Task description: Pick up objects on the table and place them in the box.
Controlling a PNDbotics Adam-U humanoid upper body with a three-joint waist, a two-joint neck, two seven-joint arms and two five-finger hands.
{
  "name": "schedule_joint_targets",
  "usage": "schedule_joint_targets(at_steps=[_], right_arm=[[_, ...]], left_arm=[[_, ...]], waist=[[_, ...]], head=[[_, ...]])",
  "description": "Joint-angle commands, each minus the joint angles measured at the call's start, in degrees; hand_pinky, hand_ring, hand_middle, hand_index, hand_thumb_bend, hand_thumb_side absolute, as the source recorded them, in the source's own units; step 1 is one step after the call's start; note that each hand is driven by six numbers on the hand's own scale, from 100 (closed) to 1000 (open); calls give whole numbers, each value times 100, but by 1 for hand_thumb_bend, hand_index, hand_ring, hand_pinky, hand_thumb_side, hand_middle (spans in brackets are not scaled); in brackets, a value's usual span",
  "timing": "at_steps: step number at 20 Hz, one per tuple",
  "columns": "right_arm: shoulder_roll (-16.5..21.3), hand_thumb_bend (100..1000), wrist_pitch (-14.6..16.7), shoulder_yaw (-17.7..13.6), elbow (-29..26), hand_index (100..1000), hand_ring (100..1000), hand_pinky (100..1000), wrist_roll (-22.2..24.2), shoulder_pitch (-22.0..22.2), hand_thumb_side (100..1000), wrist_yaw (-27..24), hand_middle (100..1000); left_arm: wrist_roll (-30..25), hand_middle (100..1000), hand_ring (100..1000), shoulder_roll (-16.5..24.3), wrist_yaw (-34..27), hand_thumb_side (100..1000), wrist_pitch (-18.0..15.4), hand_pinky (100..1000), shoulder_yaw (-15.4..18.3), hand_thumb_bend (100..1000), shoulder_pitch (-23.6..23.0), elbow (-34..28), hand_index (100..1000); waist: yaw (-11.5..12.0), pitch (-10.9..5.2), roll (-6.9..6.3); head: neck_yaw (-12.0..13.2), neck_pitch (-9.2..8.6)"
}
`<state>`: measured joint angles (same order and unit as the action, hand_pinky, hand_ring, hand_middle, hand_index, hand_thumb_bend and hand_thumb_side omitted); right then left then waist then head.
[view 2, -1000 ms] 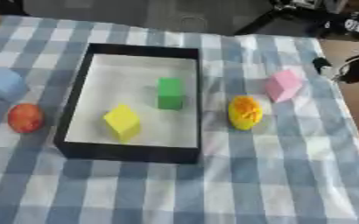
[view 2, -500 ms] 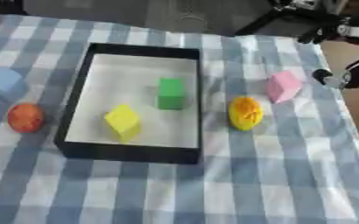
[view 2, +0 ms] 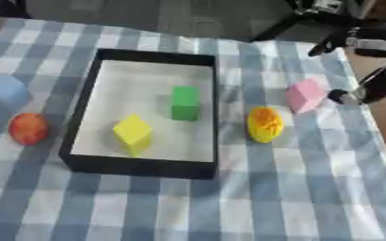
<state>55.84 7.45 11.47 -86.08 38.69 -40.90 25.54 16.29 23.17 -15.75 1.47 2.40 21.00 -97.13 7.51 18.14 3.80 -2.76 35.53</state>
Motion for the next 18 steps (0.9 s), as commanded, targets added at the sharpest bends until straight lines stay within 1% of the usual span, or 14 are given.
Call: schedule_joint_targets(at_steps=[1,6,9,18], right_arm=[[73,317,51,-20,88,910,920,954,-59,-114,100,141,865],[-36,325,96,1,284,921,923,955,-127,-111,100,327,872],[-84,356,132,4,380,934,927,960,-149,-111,100,453,878],[-193,374,163,-69,618,932,927,961,-233,-156,100,755,876]], left_arm=[[-21,804,758,141,-25,837,1,778,13,222,85,-120,841],[-36,804,759,127,-28,839,12,778,-2,220,123,-128,841],[-39,804,759,121,-28,843,20,779,-7,217,129,-135,841],[-52,805,759,114,-21,850,44,779,-20,213,164,-164,841]], waist=[[10,-73,41],[44,-23,40],[58,15,38],[113,163,46]], head=[[-33,-71],[-60,-119],[-92,-156],[-181,-259]])
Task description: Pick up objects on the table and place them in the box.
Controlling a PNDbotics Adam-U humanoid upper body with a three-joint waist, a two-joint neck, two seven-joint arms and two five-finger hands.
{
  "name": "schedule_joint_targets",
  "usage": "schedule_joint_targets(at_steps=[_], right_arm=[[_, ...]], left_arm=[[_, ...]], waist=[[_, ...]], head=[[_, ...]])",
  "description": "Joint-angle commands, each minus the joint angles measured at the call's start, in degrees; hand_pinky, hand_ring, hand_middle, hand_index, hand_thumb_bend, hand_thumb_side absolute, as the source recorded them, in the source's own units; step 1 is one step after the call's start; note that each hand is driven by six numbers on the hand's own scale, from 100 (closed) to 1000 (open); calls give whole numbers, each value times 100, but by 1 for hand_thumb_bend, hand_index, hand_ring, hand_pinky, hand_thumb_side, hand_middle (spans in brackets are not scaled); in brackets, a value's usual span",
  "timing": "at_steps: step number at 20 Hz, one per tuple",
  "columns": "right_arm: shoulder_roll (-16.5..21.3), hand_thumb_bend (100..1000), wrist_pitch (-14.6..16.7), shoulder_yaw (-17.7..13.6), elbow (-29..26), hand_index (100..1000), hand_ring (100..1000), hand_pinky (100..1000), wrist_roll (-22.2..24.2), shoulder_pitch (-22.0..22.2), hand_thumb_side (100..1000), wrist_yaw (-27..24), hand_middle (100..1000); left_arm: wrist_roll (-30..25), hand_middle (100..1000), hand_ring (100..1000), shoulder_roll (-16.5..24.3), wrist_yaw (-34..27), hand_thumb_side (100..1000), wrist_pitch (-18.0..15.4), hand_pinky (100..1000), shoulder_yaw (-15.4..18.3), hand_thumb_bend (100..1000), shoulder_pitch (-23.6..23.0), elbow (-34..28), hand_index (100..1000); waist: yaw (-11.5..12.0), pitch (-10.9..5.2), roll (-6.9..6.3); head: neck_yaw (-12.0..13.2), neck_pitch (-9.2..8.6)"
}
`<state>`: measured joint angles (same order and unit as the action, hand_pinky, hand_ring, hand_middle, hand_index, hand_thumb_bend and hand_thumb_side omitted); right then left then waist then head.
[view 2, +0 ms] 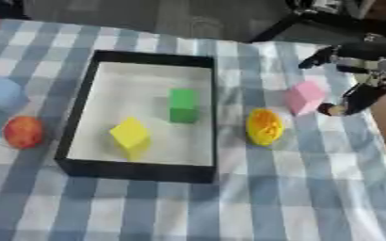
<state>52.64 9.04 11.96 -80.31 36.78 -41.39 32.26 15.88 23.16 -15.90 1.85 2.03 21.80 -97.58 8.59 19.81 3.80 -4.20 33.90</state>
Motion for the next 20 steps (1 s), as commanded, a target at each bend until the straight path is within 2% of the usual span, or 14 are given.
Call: schedule_joint_targets(at_steps=[1,12,20], right_arm=[[119,370,6,-130,68,932,926,961,-54,-102,100,97,875],[31,359,17,-225,310,930,925,958,-305,-85,100,174,873],[-96,353,9,-283,579,926,921,955,-314,-101,100,334,867]], left_arm=[[-13,805,760,113,-5,850,7,779,15,213,93,-124,841],[-50,806,760,111,-11,859,38,781,-26,206,191,-183,841],[-105,806,761,108,-13,863,55,782,-76,202,298,-200,841]], waist=[[15,16,50],[166,205,104],[263,276,147]], head=[[-44,-108],[-136,-210],[-124,-161]])
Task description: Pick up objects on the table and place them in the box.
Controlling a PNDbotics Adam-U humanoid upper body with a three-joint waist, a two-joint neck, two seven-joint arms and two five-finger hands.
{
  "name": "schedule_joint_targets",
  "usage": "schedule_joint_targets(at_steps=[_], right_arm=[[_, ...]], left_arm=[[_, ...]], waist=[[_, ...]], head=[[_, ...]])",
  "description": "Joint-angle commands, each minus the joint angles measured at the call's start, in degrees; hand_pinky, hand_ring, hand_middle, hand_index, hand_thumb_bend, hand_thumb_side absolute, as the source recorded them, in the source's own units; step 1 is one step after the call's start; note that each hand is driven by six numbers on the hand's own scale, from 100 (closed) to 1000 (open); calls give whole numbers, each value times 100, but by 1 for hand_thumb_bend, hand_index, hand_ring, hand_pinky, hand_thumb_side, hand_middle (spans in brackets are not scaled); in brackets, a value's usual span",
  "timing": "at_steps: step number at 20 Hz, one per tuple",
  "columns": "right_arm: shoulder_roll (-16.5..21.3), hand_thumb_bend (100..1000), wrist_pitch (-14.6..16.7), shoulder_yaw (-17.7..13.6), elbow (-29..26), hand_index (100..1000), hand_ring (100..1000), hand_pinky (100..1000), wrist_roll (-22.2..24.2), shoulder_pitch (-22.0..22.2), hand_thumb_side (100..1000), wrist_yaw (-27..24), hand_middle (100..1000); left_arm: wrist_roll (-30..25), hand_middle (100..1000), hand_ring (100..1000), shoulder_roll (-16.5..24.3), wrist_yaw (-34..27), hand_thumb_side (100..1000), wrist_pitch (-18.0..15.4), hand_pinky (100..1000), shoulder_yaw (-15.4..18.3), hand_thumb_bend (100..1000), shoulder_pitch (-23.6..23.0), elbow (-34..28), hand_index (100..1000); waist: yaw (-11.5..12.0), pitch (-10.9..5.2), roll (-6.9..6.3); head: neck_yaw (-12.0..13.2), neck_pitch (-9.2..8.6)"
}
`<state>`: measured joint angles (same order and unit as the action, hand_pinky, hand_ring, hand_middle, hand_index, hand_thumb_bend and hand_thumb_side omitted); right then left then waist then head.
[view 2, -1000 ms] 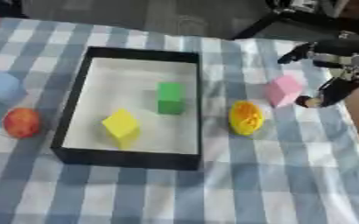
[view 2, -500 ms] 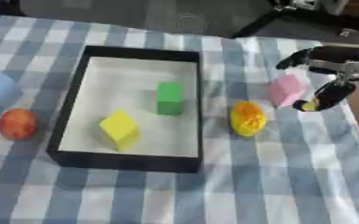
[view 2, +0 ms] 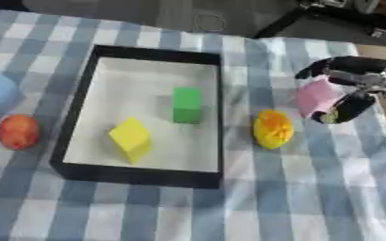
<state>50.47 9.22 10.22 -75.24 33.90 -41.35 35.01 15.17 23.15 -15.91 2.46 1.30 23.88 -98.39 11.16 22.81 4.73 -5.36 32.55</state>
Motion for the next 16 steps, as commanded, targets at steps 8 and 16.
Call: schedule_joint_targets(at_steps=[8,16], right_arm=[[57,281,-31,-177,279,895,881,935,-33,-164,100,147,808],[40,148,-143,-226,396,845,822,904,-290,-228,100,98,740]], left_arm=[[-60,807,761,117,-8,868,3,783,-21,197,91,-116,841],[-100,807,762,134,-3,875,21,784,-45,193,64,-99,840]], waist=[[-14,-18,48],[-51,-38,48]], head=[[-37,-9],[-28,-29]])
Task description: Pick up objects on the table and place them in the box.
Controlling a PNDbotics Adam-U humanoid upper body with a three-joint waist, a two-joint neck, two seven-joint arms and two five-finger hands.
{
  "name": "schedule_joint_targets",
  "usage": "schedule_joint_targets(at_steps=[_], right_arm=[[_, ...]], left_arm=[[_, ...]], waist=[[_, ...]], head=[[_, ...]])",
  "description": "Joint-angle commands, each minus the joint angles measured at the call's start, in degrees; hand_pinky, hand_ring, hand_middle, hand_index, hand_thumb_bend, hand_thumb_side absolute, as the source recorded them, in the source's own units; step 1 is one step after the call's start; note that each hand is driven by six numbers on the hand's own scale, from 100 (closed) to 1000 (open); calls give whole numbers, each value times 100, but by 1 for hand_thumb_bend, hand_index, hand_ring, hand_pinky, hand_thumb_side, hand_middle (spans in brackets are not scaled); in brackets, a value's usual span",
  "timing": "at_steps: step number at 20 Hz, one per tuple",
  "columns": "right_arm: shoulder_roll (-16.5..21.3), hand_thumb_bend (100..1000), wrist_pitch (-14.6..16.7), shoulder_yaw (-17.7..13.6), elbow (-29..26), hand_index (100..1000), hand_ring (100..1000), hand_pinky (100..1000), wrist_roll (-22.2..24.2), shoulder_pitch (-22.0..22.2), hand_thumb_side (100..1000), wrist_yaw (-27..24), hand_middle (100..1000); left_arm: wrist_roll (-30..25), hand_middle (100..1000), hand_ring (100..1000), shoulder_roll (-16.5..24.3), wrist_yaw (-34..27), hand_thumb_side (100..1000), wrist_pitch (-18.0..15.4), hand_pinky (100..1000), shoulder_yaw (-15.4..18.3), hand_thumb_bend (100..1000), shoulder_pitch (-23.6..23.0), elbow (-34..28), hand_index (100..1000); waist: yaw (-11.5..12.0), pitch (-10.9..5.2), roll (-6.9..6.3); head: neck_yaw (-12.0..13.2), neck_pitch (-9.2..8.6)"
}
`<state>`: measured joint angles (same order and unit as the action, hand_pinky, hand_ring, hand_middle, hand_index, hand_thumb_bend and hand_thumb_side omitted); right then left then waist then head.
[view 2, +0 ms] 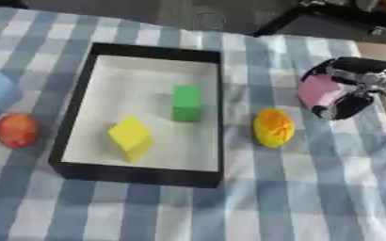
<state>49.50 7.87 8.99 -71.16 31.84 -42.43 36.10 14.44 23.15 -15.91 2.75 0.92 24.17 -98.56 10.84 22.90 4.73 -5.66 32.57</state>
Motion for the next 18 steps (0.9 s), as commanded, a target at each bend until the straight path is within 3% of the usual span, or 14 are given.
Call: schedule_joint_targets(at_steps=[1,4,6,13,18], right_arm=[[133,134,-1,-106,-19,836,809,897,-129,-132,100,-51,728],[149,100,-40,-108,-69,701,668,851,-342,-152,100,-67,579],[149,100,-95,-118,-121,650,619,834,-596,-158,100,-66,531],[280,100,-339,-85,-411,596,571,827,-1149,-244,100,-23,508],[401,100,-531,-10,-843,592,565,833,-1048,-463,100,9,510]], left_arm=[[-33,807,762,138,0,875,-4,784,-10,192,28,-79,840],[-29,807,763,144,0,872,-8,784,-1,192,15,-78,840],[-24,808,763,145,-3,871,-14,784,2,192,11,-79,840],[10,809,764,165,-5,856,-68,785,37,192,-18,-123,841],[90,814,769,249,-3,836,-120,786,74,192,-134,-192,845]], waist=[[-26,-53,49],[-45,-85,51],[-61,-114,51],[-234,-272,2],[-345,-451,-71]], head=[[2,-39],[10,-27],[13,-7],[66,181],[125,373]])
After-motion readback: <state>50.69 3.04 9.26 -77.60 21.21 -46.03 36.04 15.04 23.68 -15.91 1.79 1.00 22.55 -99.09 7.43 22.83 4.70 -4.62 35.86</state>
